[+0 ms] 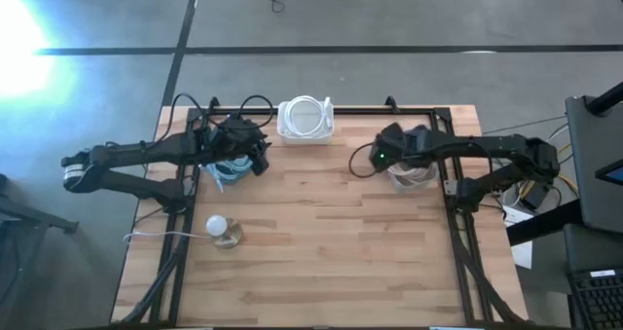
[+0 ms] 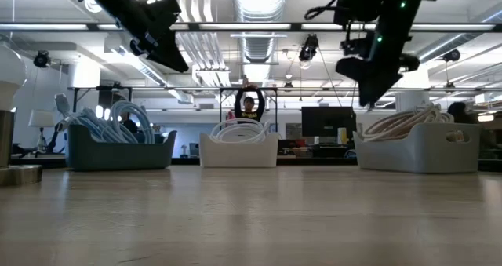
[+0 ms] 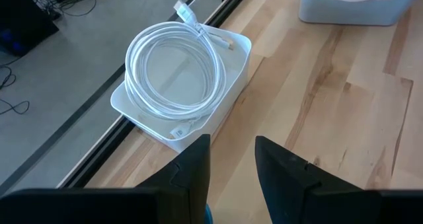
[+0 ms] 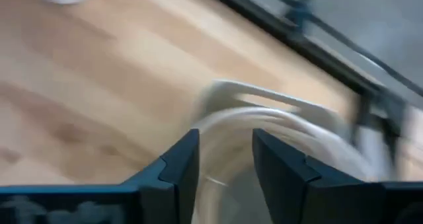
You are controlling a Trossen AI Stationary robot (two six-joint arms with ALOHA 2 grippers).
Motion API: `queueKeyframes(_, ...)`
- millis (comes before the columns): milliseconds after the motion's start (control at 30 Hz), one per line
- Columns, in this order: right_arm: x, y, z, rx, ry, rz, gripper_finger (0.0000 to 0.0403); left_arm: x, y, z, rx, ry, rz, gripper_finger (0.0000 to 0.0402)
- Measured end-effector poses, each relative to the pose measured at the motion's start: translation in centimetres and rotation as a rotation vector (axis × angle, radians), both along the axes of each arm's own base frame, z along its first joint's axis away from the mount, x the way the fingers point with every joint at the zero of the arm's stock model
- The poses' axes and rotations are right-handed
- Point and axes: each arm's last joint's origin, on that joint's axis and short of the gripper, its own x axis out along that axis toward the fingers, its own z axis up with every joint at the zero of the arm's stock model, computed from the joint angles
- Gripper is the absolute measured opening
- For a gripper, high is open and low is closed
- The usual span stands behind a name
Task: Sort HDMI cables
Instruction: Put the brown hdmi cable into the gray bin
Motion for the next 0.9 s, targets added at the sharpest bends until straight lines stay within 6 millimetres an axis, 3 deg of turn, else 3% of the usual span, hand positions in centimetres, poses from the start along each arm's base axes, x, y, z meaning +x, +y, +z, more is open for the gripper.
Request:
queueKeyframes(100, 0.5, 0.2, -1.5, 0.022, -0.019, 0.059, 0.0109, 0.0, 0.0, 0.0, 0.000, 0.001, 0.000, 0.0124)
queueKeyframes(400, -0.7, 0.8, -4.0, 0.193, 0.054, 0.034, 0.0016, 0.0, 0.0, 0.0, -0.001, 0.003, 0.000, 0.0124)
queueKeyframes(533, -1.1, 1.0, -4.9, 0.250, 0.072, 0.038, 0.0009, 0.0, 0.0, 0.0, -0.001, 0.003, 0.000, 0.0124)
queueKeyframes(667, -1.2, 1.0, -4.8, 0.247, 0.078, 0.057, 0.0009, 0.0, 0.0, 0.0, -0.001, 0.003, 0.000, 0.0124)
queueKeyframes(900, -0.2, 0.8, -2.7, 0.222, 0.019, 0.103, 0.0008, 0.0, 0.0, 0.0, -0.010, -0.006, 0.007, 0.0124)
